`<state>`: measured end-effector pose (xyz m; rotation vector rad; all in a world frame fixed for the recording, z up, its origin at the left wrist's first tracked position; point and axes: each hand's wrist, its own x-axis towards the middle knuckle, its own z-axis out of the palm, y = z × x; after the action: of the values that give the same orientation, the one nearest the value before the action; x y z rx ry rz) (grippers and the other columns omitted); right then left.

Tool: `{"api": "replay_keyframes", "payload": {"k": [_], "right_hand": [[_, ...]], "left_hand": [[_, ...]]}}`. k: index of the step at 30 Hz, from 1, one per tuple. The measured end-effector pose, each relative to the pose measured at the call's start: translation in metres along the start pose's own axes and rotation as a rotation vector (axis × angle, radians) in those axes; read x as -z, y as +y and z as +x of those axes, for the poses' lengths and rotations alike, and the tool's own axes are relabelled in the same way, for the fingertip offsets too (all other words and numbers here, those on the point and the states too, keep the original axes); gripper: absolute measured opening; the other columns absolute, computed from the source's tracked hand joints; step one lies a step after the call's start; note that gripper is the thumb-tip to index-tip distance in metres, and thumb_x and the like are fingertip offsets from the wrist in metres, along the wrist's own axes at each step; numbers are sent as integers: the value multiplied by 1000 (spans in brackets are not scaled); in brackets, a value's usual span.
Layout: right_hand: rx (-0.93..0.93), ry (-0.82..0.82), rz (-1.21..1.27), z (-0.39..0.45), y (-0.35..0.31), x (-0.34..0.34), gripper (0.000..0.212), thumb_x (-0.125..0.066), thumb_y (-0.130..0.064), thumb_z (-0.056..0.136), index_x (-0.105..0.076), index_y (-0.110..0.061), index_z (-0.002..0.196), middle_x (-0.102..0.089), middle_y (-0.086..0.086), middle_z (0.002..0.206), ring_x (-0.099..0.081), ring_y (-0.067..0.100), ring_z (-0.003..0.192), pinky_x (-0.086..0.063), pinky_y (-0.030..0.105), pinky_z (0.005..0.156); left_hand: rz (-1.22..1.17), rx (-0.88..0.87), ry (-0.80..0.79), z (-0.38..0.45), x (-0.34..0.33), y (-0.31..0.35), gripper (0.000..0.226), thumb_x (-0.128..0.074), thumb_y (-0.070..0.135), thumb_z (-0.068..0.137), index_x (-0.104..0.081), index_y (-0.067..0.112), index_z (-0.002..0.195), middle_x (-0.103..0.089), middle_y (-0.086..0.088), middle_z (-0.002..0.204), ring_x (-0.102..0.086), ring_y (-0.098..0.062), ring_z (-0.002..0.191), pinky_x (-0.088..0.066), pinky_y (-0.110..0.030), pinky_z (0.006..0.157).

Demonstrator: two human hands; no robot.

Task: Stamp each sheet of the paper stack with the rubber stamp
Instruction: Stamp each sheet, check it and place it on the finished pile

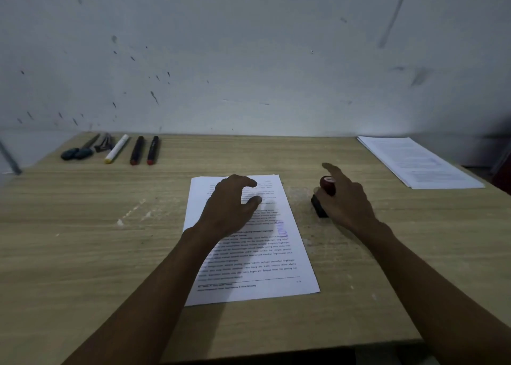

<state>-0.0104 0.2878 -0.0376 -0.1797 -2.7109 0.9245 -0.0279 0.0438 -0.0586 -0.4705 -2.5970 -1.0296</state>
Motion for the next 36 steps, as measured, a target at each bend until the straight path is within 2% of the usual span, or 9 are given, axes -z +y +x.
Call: {"api": "replay_keyframes", "payload": {"k": [4,7,11,16,19,22,26,29,36], "right_hand": [[-50,103,-86,-12,-8,1,83,-71,-45,80,-24,-26,146,-65,8,110,-60,33,105,-44,38,80],[-84,231,-78,-31,-14,-3,56,-72,-40,80,-37,-20,119,-64,5,95,-61,30,88,-43,35,69],[-91,107,-115,-57,-17,-19,24,-70,-41,81,-55,-24,88,-64,-5,86,-60,18,77,-49,33,69],[-12,38,-169,-80,-21,-40,49,-67,-64,77,-65,-15,77,-62,-7,71,-60,12,66,-53,33,62],[-46,43,-134,-84,-24,-44,45,-73,-61,72,-67,-17,78,-62,-8,73,-61,11,68,-51,30,59],[-108,60,-17,-88,-30,-44,33,-83,-47,69,-61,-25,82,-65,-10,85,-64,13,80,-54,35,70],[-167,92,84,-86,-38,-41,28,-84,-33,73,-57,-31,66,-68,-6,85,-66,17,81,-54,35,71],[-165,118,99,-85,-38,-42,25,-84,-32,74,-62,-30,62,-69,-7,80,-66,16,78,-54,36,69],[-114,193,126,-87,-35,-49,11,-79,-31,80,-78,-20,79,-73,-6,76,-68,17,72,-57,38,68]], "left_hand": [[0,25,7,-4,5,-5,35,-67,31,88,-62,19,120,-61,2,127,-51,-18,124,-38,-35,106],[-9,37,35,-10,11,-12,35,-69,28,86,-63,16,119,-62,0,125,-53,-18,122,-37,-32,106],[38,83,61,-24,18,-23,39,-68,31,84,-65,11,117,-63,-6,124,-55,-24,120,-38,-37,105],[159,233,37,-44,29,-35,55,-66,41,82,-58,13,128,-55,-6,137,-45,-28,131,-34,-40,107],[209,249,-4,-55,26,-33,59,-56,49,80,-60,12,125,-58,-8,133,-47,-28,128,-34,-38,106],[252,240,-14,-58,24,-34,58,-46,51,76,-63,16,119,-61,-6,126,-51,-28,122,-38,-41,105],[269,232,-7,-58,26,-36,57,-44,52,76,-63,17,118,-62,-2,121,-53,-25,118,-39,-40,102],[242,230,-1,-59,26,-37,56,-49,51,78,-61,17,121,-60,-4,129,-50,-26,124,-37,-41,106],[-18,305,123,-62,29,-36,66,-67,42,83,-48,13,139,-46,-6,146,-42,-23,134,-31,-34,109]]}}
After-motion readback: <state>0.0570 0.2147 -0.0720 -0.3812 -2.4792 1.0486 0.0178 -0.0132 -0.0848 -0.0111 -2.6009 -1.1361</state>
